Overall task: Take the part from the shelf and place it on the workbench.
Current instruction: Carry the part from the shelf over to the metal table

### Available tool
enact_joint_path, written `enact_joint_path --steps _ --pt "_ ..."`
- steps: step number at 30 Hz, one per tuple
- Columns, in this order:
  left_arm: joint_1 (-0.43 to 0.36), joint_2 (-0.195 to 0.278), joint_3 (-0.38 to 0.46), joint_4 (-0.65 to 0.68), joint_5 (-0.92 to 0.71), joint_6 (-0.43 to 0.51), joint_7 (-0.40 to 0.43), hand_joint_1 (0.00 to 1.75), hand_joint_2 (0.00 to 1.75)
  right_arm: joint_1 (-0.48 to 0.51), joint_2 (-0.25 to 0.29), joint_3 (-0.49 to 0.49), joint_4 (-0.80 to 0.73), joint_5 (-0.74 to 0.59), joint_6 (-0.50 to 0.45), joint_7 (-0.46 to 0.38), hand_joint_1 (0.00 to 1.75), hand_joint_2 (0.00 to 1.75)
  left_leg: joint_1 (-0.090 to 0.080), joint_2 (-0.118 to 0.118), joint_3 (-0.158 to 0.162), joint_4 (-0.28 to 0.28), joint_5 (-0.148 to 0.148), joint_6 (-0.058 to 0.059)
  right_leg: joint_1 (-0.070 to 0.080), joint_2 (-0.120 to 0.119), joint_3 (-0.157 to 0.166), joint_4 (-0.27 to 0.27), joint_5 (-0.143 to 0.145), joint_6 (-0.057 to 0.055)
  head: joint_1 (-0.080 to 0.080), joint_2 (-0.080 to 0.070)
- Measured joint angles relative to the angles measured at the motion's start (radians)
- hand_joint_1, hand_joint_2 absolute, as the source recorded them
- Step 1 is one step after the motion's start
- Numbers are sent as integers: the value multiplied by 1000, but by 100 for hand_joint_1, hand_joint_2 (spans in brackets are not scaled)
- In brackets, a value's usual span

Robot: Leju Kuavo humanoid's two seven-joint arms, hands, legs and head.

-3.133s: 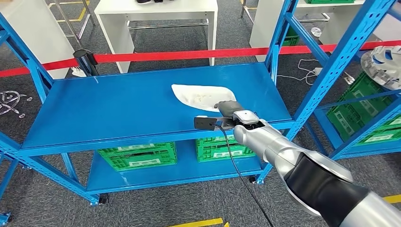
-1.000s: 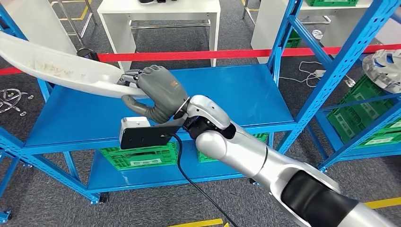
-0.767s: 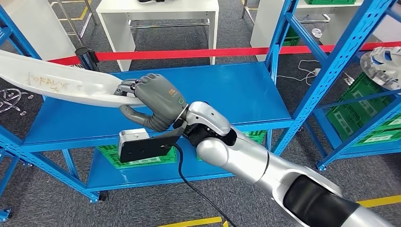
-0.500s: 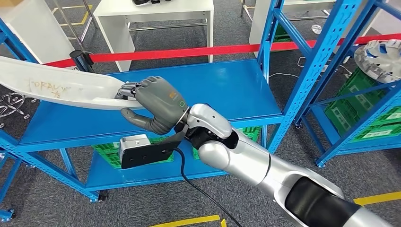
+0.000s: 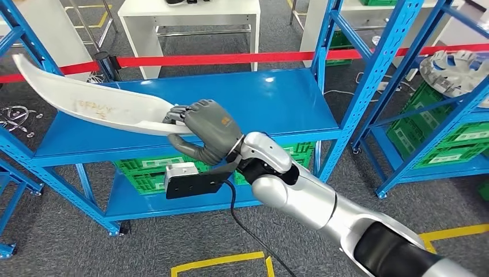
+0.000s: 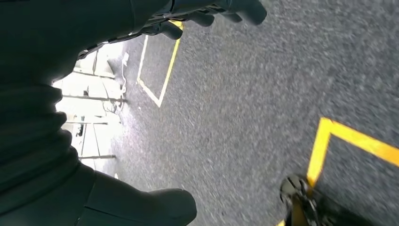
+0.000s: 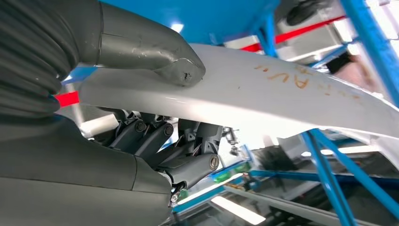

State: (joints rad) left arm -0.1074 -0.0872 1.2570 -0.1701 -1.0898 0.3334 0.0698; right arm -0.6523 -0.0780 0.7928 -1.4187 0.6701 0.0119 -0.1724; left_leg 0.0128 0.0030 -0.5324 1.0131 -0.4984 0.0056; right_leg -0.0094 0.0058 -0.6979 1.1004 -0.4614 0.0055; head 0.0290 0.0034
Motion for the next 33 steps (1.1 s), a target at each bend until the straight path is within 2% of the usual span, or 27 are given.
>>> enact_joint_path --steps 2,3,4,5,6,7,9,10,11,13,14,16,17,18,19,20,21,22,23,24,25,27,28,29,30,31,33 --pt "1 0 0 0 -6 0 11 0 175 15 -11 -13 0 7 -6 1 175 175 -2 3 -29 2 23 8 1 0 -32 121 -100 3 4 0" --pt "1 0 0 0 -8 0 14 0 175 22 -15 -18 0 9 -7 1 175 175 -3 4 -45 3 34 8 1 0 -40 177 -127 4 5 0" --pt "2 -1 0 0 -8 0 16 0 175 29 -19 -21 0 10 -8 1 175 175 -4 4 -60 6 44 8 1 0 -36 208 -130 4 5 0" --pt "2 -1 0 0 -8 0 18 0 175 35 -22 -24 0 11 -8 2 175 175 -5 5 -75 9 53 7 1 0 -15 205 -114 3 6 0" --pt "2 -2 0 0 -8 0 21 0 175 38 -24 -27 0 14 -8 3 175 175 -5 5 -89 13 61 5 2 0 24 165 -89 0 6 0" --pt "2 -4 0 0 -8 0 24 0 175 40 -25 -30 -1 17 -7 5 175 175 -5 5 -101 18 68 3 3 -1 76 100 -73 -5 7 0" --pt "1 -7 0 0 -9 0 28 0 175 42 -26 -38 -6 25 -6 9 175 175 -6 5 -117 26 81 -7 8 -1 163 -28 -73 -16 7 0" --pt "1 -8 0 0 -9 0 29 0 175 42 -27 -42 -9 27 -6 10 175 175 -6 5 -120 27 88 -12 11 -1 182 -62 -81 -20 8 0" --pt "2 -10 0 0 -10 0 29 0 175 43 -29 -44 -10 29 -4 10 175 175 -6 5 -121 25 95 -19 14 -1 185 -74 -82 -24 9 0" --pt "3 -10 0 0 -10 0 29 0 175 43 -32 -47 -11 31 -2 9 175 175 -4 3 -126 24 101 -32 11 -3 176 -80 -64 -34 11 0" --pt "3 -11 0 0 -10 0 29 0 175 43 -33 -48 -11 31 -2 9 175 175 -3 2 -134 38 81 -37 9 -4 169 -84 -52 -42 9 0" --pt "3 -12 0 0 -10 0 27 0 175 42 -33 -50 -11 28 1 6 175 175 0 -1 -161 121 -5 -46 5 -6 148 -88 -28 -52 1 0" --pt "3 -12 0 1 -8 0 23 0 175 42 -33 -50 -11 26 4 2 175 175 2 -1 -175 182 -51 -51 4 -6 135 -88 -17 -54 -3 0" --pt "3 -12 0 0 -7 0 19 0 175 43 -34 -50 -10 23 6 -2 175 175 4 -1 -185 240 -80 -55 4 -6 121 -87 -6 -53 -5 0" --pt "2 -12 0 0 -5 0 12 0 175 43 -34 -50 -9 21 9 -6 175 175 6 -1 -184 279 -87 -58 4 -6 107 -86 5 -50 -6 0" --pt "2 -12 0 0 -3 0 7 0 175 42 -34 -50 -8 19 10 -9 175 175 8 0 -170 288 -71 -61 3 -7 92 -85 15 -47 -7 0" --pt "1 -11 0 -1 -2 0 2 0 175 42 -34 -50 -8 18 11 -11 175 175 10 0 -139 263 -45 -63 1 -7 79 -84 25 -43 -7 0" --pt "1 -11 0 -1 -2 0 -3 0 175 41 -34 -50 -8 17 11 -12 175 175 13 0 -93 208 -23 -65 0 -8 67 -81 34 -38 -7 0" --pt "-1 -11 0 -1 -3 0 -6 0 175 39 -34 -50 -8 17 11 -12 175 175 13 -1 -40 138 -18 -66 0 -7 56 -77 42 -32 -8 0" --pt "-2 -10 0 -1 -5 0 -9 0 175 38 -34 -51 -8 16 11 -13 175 175 12 -3 2 78 -24 -62 0 -7 49 -74 50 -25 -7 0" --pt "-3 -10 0 -1 -6 0 -12 0 175 37 -34 -53 -8 15 11 -13 175 175 10 -5 26 34 -36 -56 1 -8 44 -72 57 -19 -6 0" --pt "-3 -9 0 -2 -9 0 -14 0 175 37 -36 -55 -8 12 12 -13 175 175 3 -7 26 11 -40 -34 -1 -8 41 -77 75 -4 -3 0" --pt "-3 -8 0 -2 -10 0 -14 0 175 38 -40 -57 -8 10 12 -13 175 175 2 -4 17 9 -32 -23 -3 -8 38 -76 76 2 -3 0" --pt "-3 -8 0 -2 -11 0 -14 0 175 38 -45 -58 -8 8 13 -13 175 175 1 -2 9 9 -23 -11 -6 -8 32 -68 64 8 -3 0" --pt "-2 -7 0 -2 -14 0 -13 0 175 38 -51 -59 -7 5 13 -12 175 175 2 0 -1 7 -11 -1 -6 -7 21 -42 30 11 -3 0" --pt "-3 -5 0 -2 -19 0 -11 0 175 38 -59 -62 -7 2 11 -12 175 175 2 3 -14 6 2 6 -6 -6 6 6 -21 12 -2 0" --pt "-2 -3 0 -3 -28 0 -9 0 175 41 -74 -69 -7 -4 6 -10 175 175 -3 3 -46 8 29 13 -3 -6 -26 136 -121 11 2 0"
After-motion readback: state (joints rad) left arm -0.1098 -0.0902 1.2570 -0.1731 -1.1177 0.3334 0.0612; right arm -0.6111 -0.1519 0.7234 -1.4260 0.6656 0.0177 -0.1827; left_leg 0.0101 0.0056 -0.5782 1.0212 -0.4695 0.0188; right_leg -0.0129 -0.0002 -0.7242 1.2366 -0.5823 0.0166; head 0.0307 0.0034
